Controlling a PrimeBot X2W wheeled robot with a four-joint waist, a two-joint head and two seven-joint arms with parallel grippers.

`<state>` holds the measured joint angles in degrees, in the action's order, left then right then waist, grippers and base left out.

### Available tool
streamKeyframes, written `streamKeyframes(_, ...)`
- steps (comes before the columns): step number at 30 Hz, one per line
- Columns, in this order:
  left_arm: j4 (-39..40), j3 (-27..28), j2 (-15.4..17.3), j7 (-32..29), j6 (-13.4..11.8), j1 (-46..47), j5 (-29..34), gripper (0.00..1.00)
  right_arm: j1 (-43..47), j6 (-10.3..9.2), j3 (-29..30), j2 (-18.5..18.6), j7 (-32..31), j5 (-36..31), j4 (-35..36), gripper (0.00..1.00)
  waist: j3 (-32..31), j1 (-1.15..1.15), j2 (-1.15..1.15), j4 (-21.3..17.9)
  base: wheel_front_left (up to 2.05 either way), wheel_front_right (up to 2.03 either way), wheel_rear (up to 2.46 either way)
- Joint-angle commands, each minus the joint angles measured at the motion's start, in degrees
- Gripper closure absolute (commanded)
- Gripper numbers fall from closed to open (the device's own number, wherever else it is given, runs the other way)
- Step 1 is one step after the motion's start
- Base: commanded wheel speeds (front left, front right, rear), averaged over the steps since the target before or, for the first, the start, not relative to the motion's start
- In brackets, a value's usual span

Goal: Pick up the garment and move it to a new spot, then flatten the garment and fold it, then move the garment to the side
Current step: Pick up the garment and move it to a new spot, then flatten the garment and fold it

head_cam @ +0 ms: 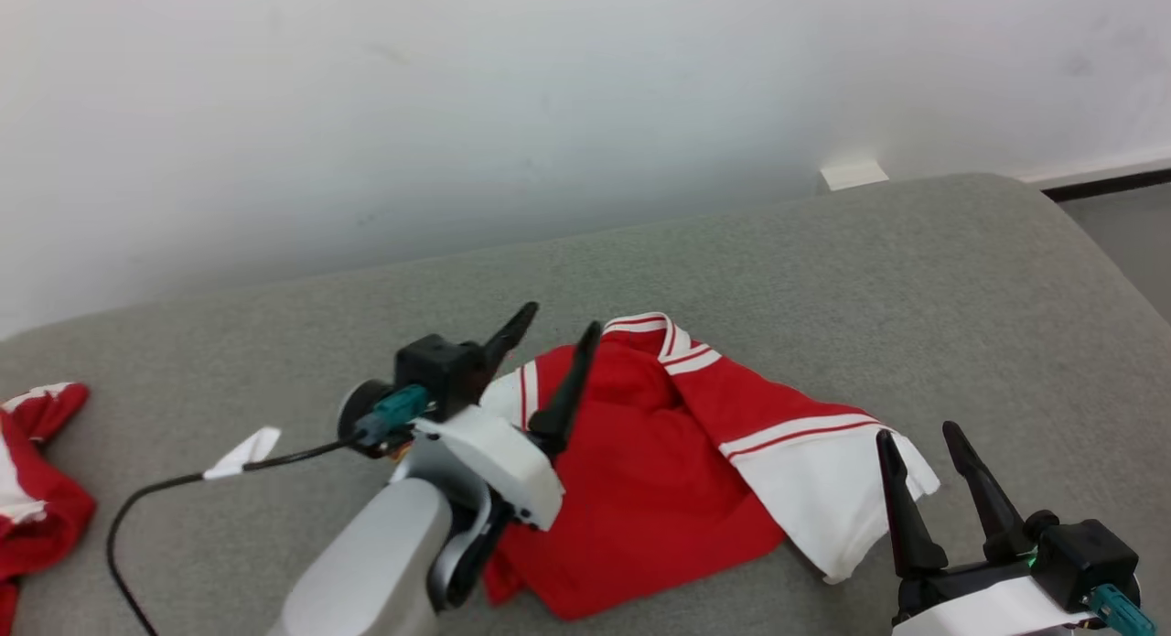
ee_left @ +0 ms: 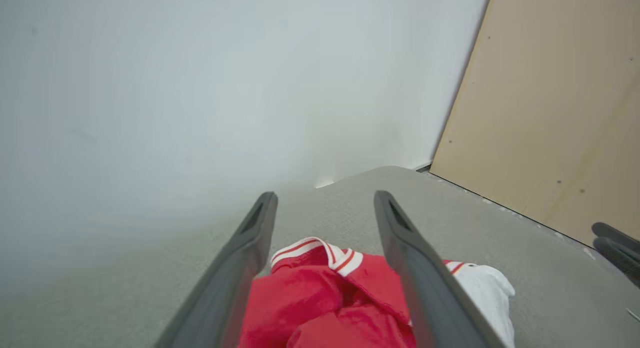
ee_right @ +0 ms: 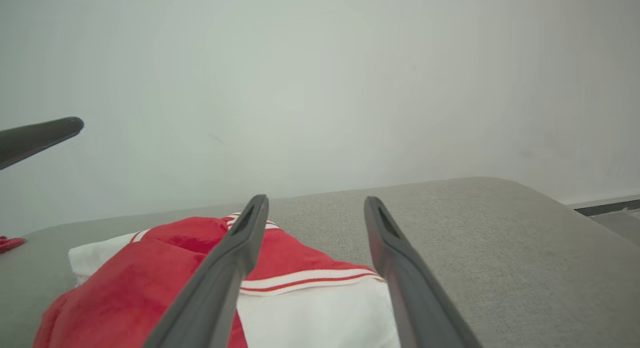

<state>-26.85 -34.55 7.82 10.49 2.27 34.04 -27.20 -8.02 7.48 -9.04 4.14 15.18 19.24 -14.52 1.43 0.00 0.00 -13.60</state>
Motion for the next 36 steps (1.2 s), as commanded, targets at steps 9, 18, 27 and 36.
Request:
streamKeyframes(9, 7.3, 6.6, 7.0, 4.3, -5.5, -11.7, -1.0, 0.00, 1.6, 0.02, 1.2, 1.0, -0.1, -1.1, 1.9, 0.00, -1.9, 0.00, 0.00, 6.0, 0.00, 0.00, 0.00)
streamKeyframes(18, 17.2, 15.6, 5.0, 4.6, -9.8, -26.5, 1.8, 0.00, 3.7, 0.02, 2.7, 1.1, -0.1, -1.4, 3.3, 0.00, -2.1, 0.00, 0.00, 7.1, 0.00, 0.00, 0.00)
streamKeyframes(27, 20.0, 22.3, -0.4, 4.7, -7.6, -33.2, 6.2, 0.00, 4.7, 0.02, 3.3, 0.8, -0.1, -1.6, 3.2, 0.00, -2.2, 0.00, 0.00, 6.6, 0.00, 0.00, 0.00)
streamKeyframes(36, 18.7, 24.6, -2.9, 4.7, -4.3, -32.5, 9.2, 0.00, 3.8, 0.02, 2.8, 0.5, -0.1, -1.7, 2.6, 0.00, -2.1, 0.00, 0.00, 6.1, 0.00, 0.00, 0.00)
